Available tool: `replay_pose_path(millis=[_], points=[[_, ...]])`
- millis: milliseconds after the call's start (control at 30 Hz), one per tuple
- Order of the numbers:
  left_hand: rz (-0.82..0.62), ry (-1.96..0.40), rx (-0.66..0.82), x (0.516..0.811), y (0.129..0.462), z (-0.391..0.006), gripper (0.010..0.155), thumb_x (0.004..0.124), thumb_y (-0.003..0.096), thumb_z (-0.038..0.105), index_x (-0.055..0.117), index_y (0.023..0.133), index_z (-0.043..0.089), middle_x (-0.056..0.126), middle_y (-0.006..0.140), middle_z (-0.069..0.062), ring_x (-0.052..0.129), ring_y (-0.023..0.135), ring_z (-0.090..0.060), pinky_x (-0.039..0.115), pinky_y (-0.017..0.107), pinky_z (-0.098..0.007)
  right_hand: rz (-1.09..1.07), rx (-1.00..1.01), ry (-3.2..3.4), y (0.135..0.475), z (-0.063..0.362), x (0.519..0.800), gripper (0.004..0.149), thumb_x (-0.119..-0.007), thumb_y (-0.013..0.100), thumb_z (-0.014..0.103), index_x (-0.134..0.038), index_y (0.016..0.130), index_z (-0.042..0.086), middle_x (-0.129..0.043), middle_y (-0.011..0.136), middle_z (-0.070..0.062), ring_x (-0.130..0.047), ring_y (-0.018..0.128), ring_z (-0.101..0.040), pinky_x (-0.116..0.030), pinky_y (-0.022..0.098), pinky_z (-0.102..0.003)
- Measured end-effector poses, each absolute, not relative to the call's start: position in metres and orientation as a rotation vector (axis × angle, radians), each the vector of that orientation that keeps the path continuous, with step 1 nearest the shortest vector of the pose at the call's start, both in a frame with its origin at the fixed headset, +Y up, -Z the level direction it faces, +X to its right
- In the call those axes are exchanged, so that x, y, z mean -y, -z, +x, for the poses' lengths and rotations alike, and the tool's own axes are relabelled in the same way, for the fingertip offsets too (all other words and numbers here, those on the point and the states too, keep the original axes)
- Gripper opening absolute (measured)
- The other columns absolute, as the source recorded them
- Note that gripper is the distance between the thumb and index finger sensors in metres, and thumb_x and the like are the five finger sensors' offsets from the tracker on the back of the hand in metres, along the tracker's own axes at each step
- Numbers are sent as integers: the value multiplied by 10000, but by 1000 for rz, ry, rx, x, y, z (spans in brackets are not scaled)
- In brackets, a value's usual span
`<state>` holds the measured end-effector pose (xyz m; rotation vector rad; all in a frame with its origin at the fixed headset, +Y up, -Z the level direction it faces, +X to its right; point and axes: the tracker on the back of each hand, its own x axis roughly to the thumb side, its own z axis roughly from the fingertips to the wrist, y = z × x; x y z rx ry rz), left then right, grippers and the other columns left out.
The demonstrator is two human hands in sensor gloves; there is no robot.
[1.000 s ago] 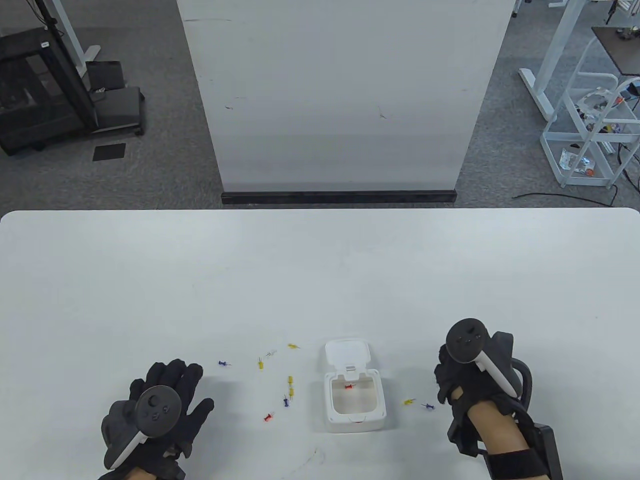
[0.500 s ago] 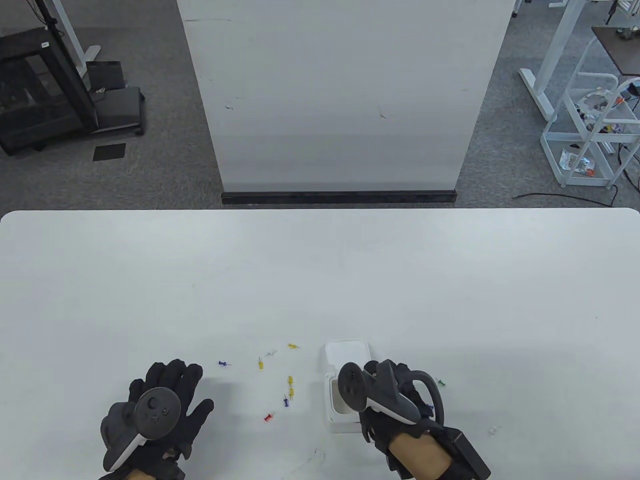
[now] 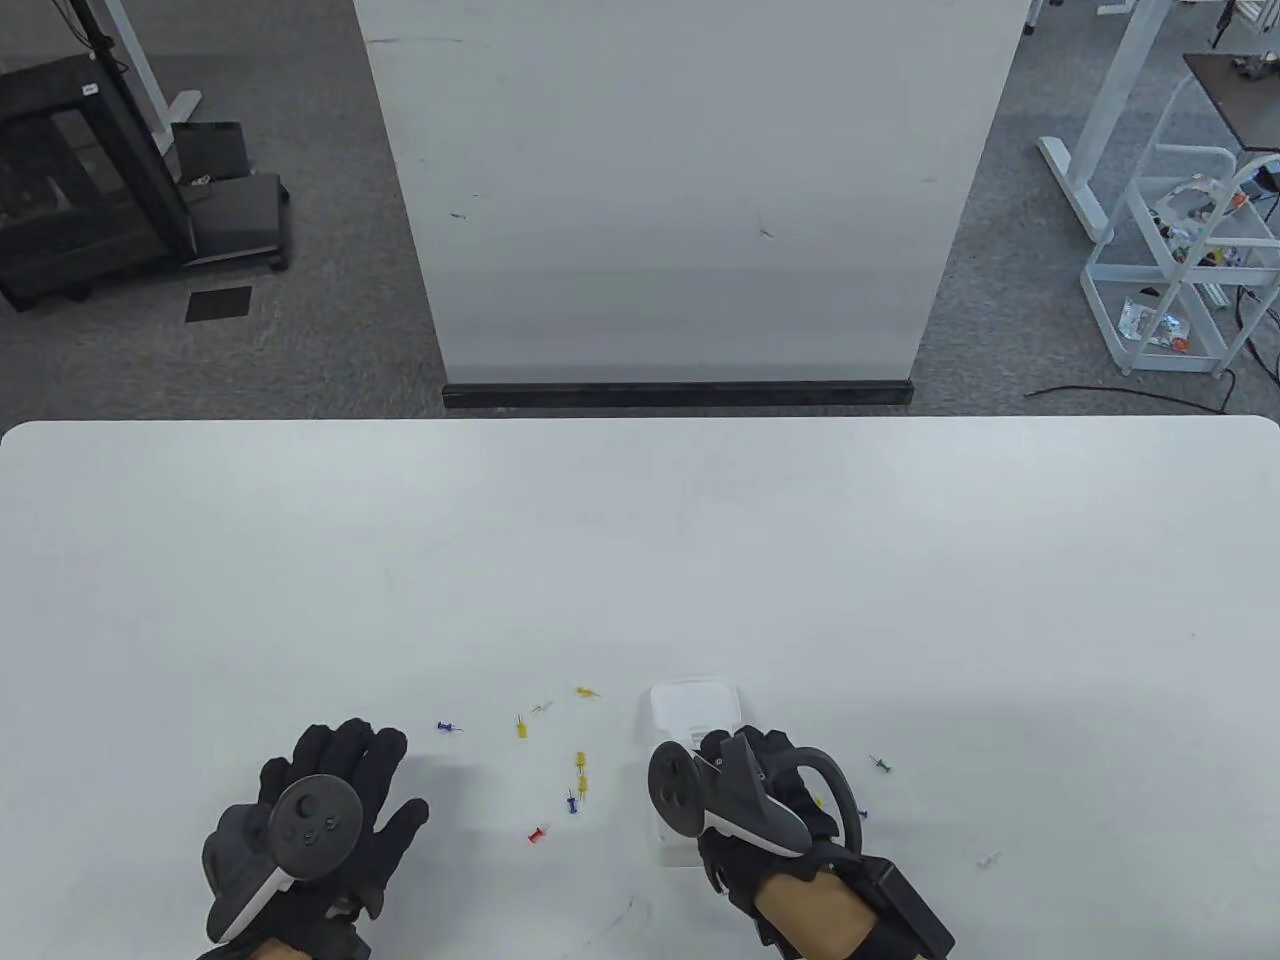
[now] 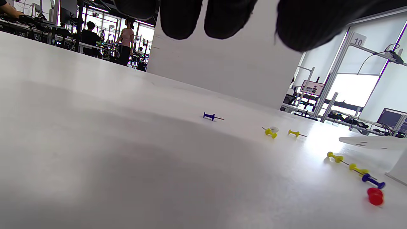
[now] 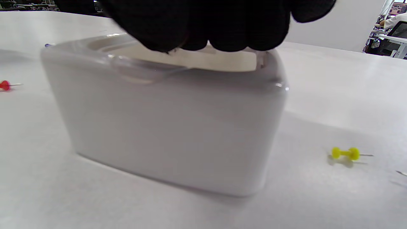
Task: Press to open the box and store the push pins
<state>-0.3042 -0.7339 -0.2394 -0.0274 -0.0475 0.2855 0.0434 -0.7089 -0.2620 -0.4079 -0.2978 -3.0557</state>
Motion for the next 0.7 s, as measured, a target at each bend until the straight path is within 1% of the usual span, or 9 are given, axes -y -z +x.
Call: replay_pose_path(millis=[200,267,400,467,533,567,600,633,700], points=[[-25,-286,47,734,239,-304,718,701,451,587,481,1076,311,420,1186,-72,335,1095,-442,267,760,-695,-344,258,3115,263,66,699,435,-816,481,362,-705,886,250,-766,888,-39,-740,828,-370,-584,701,-580],[-25,-287,47,734,239,-304,720,702,450,587,479,1077,311,421,1186,-70,334,1095,-441,267,760,-695,-285,250,3125,263,81,695,445,-817,483,355,-702,900,254,-758,902,-45,-731,839,-375,-578,704,-583],[-26,-288,48,734,239,-304,720,701,451,588,479,1077,312,419,1187,-69,333,1096,-440,266,761,-695,-132,216,3149,265,127,684,451,-821,484,346,-705,912,264,-753,917,-48,-723,853,-382,-575,705,-588],[-28,-287,49,734,239,-304,720,701,450,588,479,1077,312,420,1187,-69,335,1096,-440,267,761,-695,-25,255,3162,266,157,683,450,-824,484,342,-707,910,257,-750,923,-51,-719,861,-383,-572,705,-591],[-28,-286,49,734,239,-303,718,701,451,588,479,1077,314,420,1187,-69,333,1096,-440,267,760,-695,12,278,3165,266,173,684,436,-832,479,334,-722,892,248,-757,917,-46,-727,858,-382,-576,704,-593],[-28,-286,49,734,239,-303,719,701,451,588,479,1077,312,420,1187,-70,334,1096,-440,267,761,-695,-52,339,3196,267,188,687,427,-841,474,321,-737,879,238,-782,899,-47,-749,846,-378,-585,699,-593],[-28,-286,49,734,239,-303,718,701,451,588,480,1076,314,420,1187,-70,334,1096,-440,268,760,-695,-63,373,3199,268,192,689,426,-845,473,318,-741,878,235,-785,896,-49,-754,842,-378,-588,695,-594],[-29,-286,49,734,239,-303,718,701,451,588,480,1076,313,422,1186,-71,335,1095,-441,268,760,-695,1,438,3181,268,204,692,425,-844,476,318,-739,879,236,-788,896,-46,-753,845,-377,-591,695,-592],[-28,-283,49,734,239,-303,718,701,450,589,482,1076,312,422,1186,-70,337,1095,-441,269,760,-695,44,453,3151,269,217,698,425,-849,471,313,-743,876,239,-793,893,-46,-764,838,-376,-594,693,-593]])
